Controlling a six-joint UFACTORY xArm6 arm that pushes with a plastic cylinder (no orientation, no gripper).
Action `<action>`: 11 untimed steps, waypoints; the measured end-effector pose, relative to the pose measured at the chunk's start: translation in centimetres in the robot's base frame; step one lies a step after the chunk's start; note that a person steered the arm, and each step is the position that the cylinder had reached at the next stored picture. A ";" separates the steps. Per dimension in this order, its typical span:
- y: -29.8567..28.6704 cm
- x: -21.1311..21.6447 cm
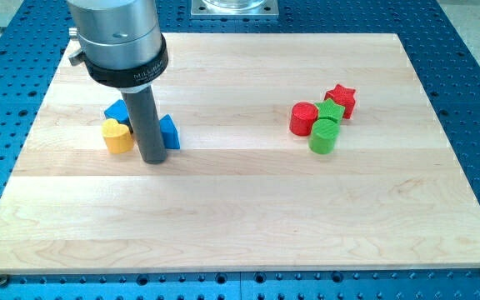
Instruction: Separate the blue triangle from the yellow hexagon
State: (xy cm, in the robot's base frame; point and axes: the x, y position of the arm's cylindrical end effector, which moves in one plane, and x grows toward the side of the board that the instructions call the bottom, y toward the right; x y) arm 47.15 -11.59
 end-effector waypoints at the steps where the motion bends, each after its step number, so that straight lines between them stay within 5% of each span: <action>1: 0.0 0.0; 4: -4.1 -0.3; 5: 2.4 0.9; 7: 3.9 -4.7; 8: 4.1 -3.6; 11: -3.4 -7.2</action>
